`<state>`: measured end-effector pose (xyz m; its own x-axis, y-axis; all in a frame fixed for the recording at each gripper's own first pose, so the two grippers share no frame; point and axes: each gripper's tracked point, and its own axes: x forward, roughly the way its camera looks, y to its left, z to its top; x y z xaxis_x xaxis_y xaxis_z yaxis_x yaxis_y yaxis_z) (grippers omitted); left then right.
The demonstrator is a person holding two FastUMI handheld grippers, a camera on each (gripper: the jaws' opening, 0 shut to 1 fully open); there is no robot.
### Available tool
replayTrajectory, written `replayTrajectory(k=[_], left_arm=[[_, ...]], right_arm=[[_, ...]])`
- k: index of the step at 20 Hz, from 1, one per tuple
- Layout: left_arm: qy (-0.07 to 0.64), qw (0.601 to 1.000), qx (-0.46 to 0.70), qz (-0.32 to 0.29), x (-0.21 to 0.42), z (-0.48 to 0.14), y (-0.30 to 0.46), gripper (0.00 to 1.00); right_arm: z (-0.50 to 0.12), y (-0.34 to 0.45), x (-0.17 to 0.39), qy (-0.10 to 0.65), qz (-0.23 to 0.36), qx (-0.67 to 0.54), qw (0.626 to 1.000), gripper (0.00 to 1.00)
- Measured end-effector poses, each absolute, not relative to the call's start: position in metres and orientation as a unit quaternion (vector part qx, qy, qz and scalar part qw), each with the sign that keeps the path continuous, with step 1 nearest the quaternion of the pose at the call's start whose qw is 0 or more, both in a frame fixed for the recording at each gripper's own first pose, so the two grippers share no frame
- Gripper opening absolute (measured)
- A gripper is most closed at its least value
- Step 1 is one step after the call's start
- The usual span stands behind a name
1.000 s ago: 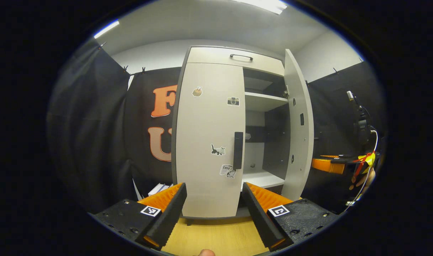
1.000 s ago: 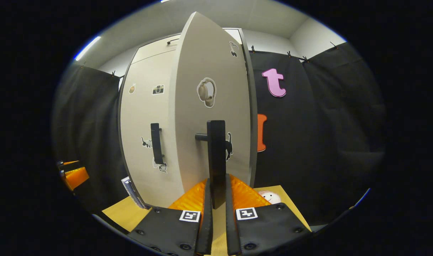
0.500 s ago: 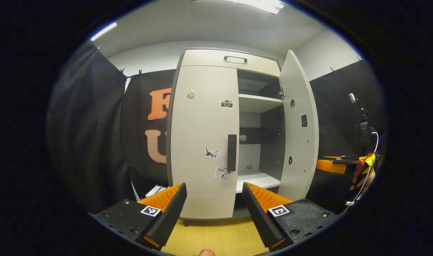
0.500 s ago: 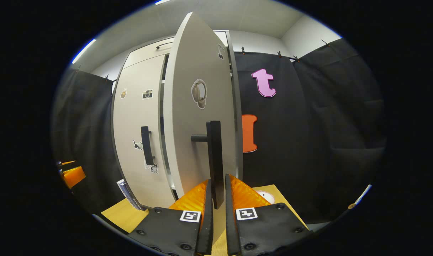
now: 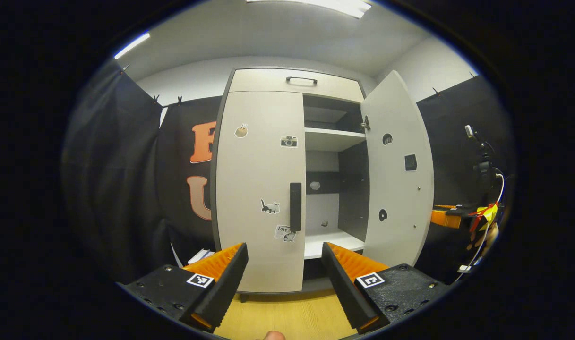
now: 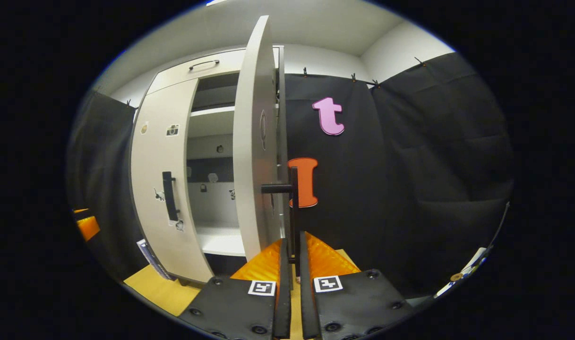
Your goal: Open the right door of the double-door shoe cabinet with the right hand, and open the left door with the left hand.
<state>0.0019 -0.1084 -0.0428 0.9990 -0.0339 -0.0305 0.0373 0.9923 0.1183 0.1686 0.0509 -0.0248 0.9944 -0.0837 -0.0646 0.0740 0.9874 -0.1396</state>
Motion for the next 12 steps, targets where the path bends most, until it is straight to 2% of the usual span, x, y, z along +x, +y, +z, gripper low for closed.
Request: replayTrajectory(k=[1,2,3,4,6,7,8,12], left_arm=[[0.014,0.998,0.059,-0.022,0.003,-0.043,-0.113,0.95],[0.014,0.998,0.058,-0.025,0.003,-0.045,-0.115,0.95],[0.016,0.998,0.056,-0.027,0.003,-0.046,-0.116,0.95],[0.017,0.998,0.055,-0.028,0.005,-0.046,-0.120,0.95],[0.020,0.998,0.056,-0.028,0.011,-0.050,-0.128,0.94],[0.022,0.998,0.058,-0.028,0.013,-0.051,-0.131,0.94],[0.023,0.998,0.060,-0.028,0.019,-0.052,-0.134,0.95],[0.026,0.997,0.063,-0.023,0.043,-0.056,-0.147,0.95]], right_arm=[[-0.026,0.042,0.164,0.035,-0.045,-0.060,0.997,0.09],[-0.024,0.043,0.157,0.038,-0.035,-0.042,0.998,0.19],[-0.027,0.049,0.151,0.046,-0.019,-0.023,0.998,0.09],[-0.031,0.050,0.158,0.047,-0.027,-0.023,0.998,0.12],[-0.031,0.042,0.160,0.043,-0.035,-0.035,0.998,0.09],[-0.031,0.041,0.159,0.042,-0.029,-0.036,0.998,0.19],[-0.030,0.042,0.158,0.042,-0.023,-0.033,0.998,0.08],[-0.025,0.039,0.151,0.032,-0.010,-0.027,0.999,0.09]])
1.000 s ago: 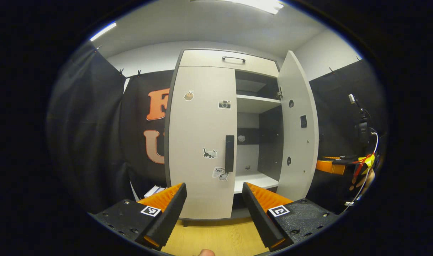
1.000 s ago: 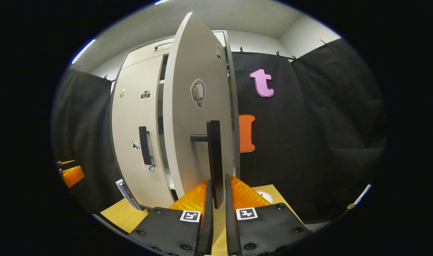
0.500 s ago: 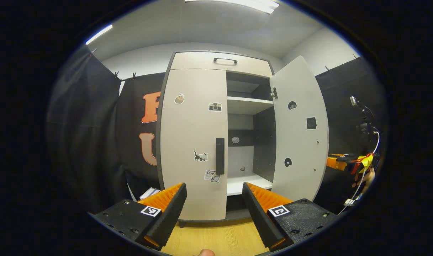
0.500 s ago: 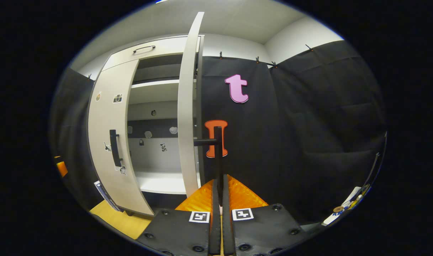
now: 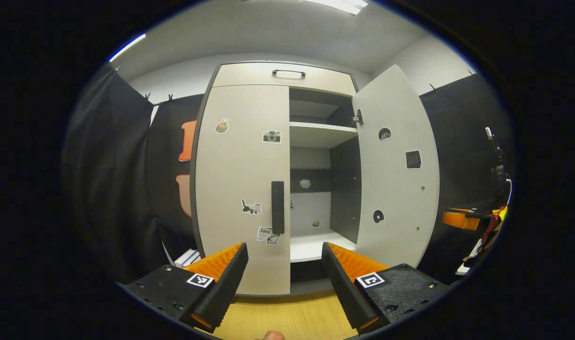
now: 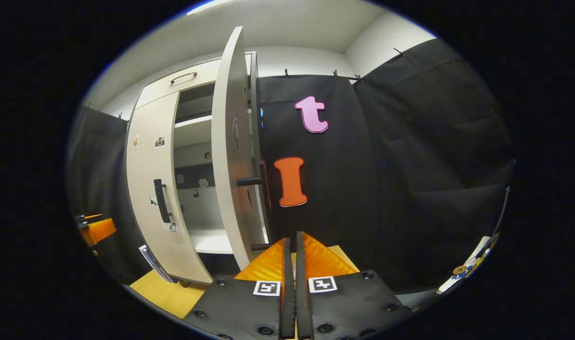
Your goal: Open the right door of the double-door shoe cabinet with the right hand, and open the left door with the left hand.
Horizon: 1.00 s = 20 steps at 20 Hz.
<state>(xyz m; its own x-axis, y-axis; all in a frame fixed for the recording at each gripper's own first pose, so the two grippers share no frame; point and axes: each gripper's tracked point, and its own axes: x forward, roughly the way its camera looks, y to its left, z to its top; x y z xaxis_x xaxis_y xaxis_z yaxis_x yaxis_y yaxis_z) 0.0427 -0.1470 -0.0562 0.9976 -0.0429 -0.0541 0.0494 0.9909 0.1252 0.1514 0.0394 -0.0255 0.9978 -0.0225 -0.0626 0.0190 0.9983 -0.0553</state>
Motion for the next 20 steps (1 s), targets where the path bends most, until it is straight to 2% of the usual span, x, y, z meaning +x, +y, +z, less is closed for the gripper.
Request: replayTrajectory(k=[4,5,6,7,9,11,12,13,16,20], left_arm=[[0.031,0.997,0.068,-0.033,0.080,-0.059,-0.157,0.95],[0.030,0.996,0.073,-0.033,0.092,-0.060,-0.157,0.94],[0.029,0.996,0.078,-0.029,0.104,-0.061,-0.156,0.95],[0.030,0.996,0.081,-0.022,0.114,-0.064,-0.154,0.92],[0.042,0.996,0.076,-0.014,0.135,-0.072,-0.152,0.94],[0.046,0.997,0.066,-0.007,0.154,-0.077,-0.148,0.94],[0.045,0.997,0.061,0.000,0.162,-0.078,-0.145,0.94],[0.044,0.997,0.058,0.006,0.171,-0.079,-0.142,0.94],[0.037,0.997,0.060,0.020,0.196,-0.079,-0.129,0.94],[0.042,0.996,0.064,0.048,0.223,-0.087,-0.108,0.94]], right_arm=[[-0.015,0.036,0.148,0.009,-0.008,-0.027,1.000,0.14],[-0.013,0.034,0.146,0.004,-0.007,-0.028,1.000,0.25],[-0.011,0.033,0.144,-0.001,-0.008,-0.029,1.000,0.29],[-0.008,0.034,0.145,-0.007,-0.006,-0.031,0.999,0.46],[-0.004,0.033,0.144,-0.019,-0.004,-0.028,0.999,0.80],[0.000,0.033,0.143,-0.030,-0.007,-0.025,0.999,0.64],[0.001,0.031,0.144,-0.033,-0.009,-0.027,0.999,0.65],[0.001,0.030,0.143,-0.033,-0.011,-0.029,0.999,0.82],[-0.003,0.026,0.141,-0.025,-0.015,-0.031,0.999,0.98],[-0.009,0.028,0.141,-0.012,-0.006,-0.014,1.000,0.98]])
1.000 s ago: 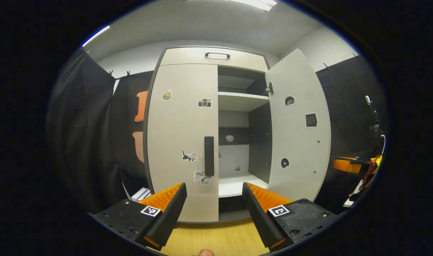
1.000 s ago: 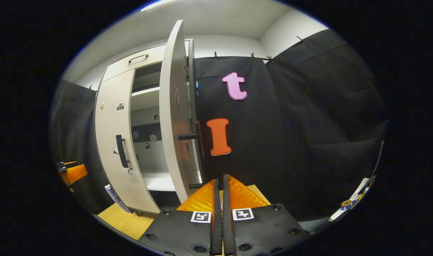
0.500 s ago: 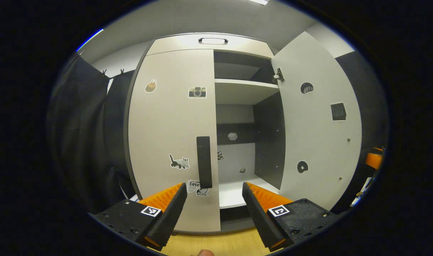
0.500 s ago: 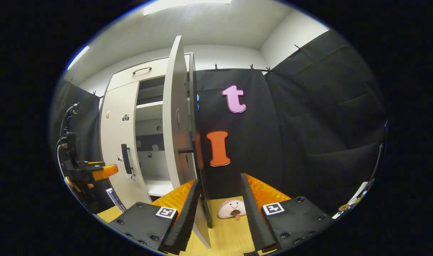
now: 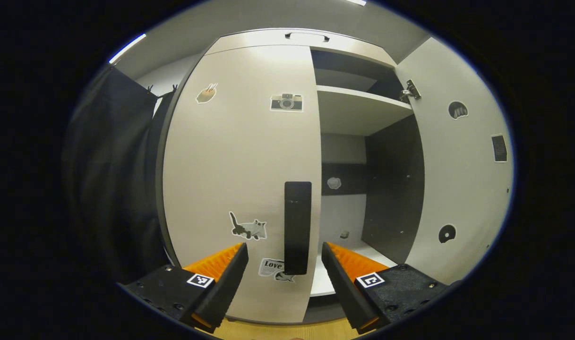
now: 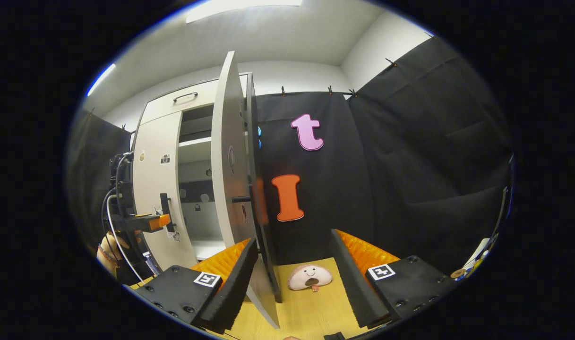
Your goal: Open the right door of the double-door shoe cabinet with the right hand, and open the left door with the left hand.
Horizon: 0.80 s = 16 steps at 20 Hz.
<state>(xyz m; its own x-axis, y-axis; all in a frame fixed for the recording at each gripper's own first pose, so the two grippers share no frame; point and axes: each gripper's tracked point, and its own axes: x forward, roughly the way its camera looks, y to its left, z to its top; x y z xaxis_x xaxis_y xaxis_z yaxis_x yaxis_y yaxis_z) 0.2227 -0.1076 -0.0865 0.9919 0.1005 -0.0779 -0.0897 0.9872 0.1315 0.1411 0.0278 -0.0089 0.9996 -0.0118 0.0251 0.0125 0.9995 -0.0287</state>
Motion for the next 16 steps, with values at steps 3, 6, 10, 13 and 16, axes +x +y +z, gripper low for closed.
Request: replayTrajectory(k=[3,6,10,13,16], left_arm=[[0.051,0.996,0.059,0.047,0.234,-0.095,-0.107,0.88],[0.052,0.996,0.050,0.045,0.241,-0.100,-0.109,0.85],[0.047,0.997,0.052,0.037,0.245,-0.098,-0.112,0.74],[0.053,0.997,0.046,0.034,0.247,-0.101,-0.118,0.58],[0.058,0.997,0.040,0.021,0.248,-0.104,-0.124,0.46]], right_arm=[[-0.008,0.019,0.143,-0.020,-0.026,-0.020,0.999,1.00],[-0.009,0.016,0.146,-0.021,-0.030,-0.022,0.999,0.98],[-0.008,0.018,0.147,-0.026,-0.030,-0.023,0.999,0.98],[-0.007,0.017,0.144,-0.028,-0.032,-0.024,0.999,0.97],[-0.003,0.021,0.144,-0.042,-0.029,-0.021,0.999,0.98]])
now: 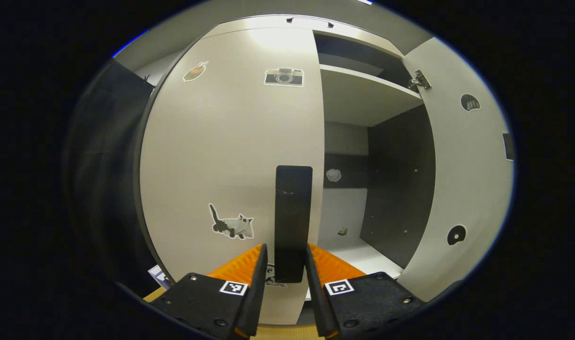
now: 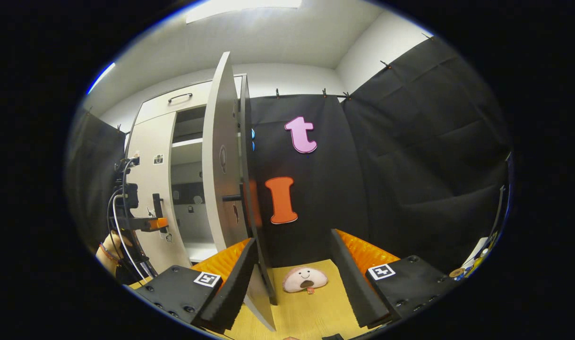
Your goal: Open the right door of the double-door shoe cabinet with the right hand, and open the left door with the left hand.
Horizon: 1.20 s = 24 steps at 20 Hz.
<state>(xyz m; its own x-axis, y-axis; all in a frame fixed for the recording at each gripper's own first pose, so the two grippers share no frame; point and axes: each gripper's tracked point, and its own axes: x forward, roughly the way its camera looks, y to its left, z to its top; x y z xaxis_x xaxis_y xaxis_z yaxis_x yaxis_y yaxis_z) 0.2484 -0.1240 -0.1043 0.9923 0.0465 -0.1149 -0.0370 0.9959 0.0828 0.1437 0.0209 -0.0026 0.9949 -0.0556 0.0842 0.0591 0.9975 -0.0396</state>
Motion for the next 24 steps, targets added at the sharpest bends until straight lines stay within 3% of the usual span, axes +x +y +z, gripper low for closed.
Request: replayTrajectory(k=[1,7,14,18,19,20,21,23,24], left_arm=[[0.059,0.997,0.040,0.019,0.249,-0.105,-0.124,0.38],[0.044,0.998,0.039,-0.001,0.246,-0.105,-0.125,0.26],[0.018,0.999,0.048,-0.002,0.246,-0.104,-0.124,0.22],[0.021,0.998,0.056,0.003,0.241,-0.106,-0.123,0.22],[0.018,0.998,0.059,0.004,0.239,-0.104,-0.123,0.21],[0.014,0.998,0.061,0.005,0.239,-0.104,-0.122,0.20],[0.007,0.998,0.065,0.006,0.236,-0.103,-0.121,0.20],[-0.002,0.997,0.075,0.009,0.231,-0.103,-0.118,0.19],[-0.003,0.997,0.076,0.013,0.229,-0.104,-0.116,0.19]], right_arm=[[-0.002,0.019,0.145,-0.046,-0.031,-0.024,0.998,0.98],[0.007,-0.010,0.166,-0.078,-0.081,-0.061,0.992,0.98],[0.004,0.002,0.179,-0.072,-0.043,0.000,0.996,0.98],[-0.007,0.000,0.170,-0.066,-0.061,0.039,0.995,0.98],[-0.007,-0.001,0.164,-0.074,-0.065,0.038,0.994,0.87],[-0.007,-0.001,0.160,-0.084,-0.069,0.032,0.994,0.87],[-0.004,-0.003,0.156,-0.097,-0.072,0.022,0.992,0.98],[0.000,-0.006,0.150,-0.111,-0.073,0.003,0.991,0.98],[-0.002,-0.006,0.149,-0.107,-0.072,0.001,0.992,0.87]])
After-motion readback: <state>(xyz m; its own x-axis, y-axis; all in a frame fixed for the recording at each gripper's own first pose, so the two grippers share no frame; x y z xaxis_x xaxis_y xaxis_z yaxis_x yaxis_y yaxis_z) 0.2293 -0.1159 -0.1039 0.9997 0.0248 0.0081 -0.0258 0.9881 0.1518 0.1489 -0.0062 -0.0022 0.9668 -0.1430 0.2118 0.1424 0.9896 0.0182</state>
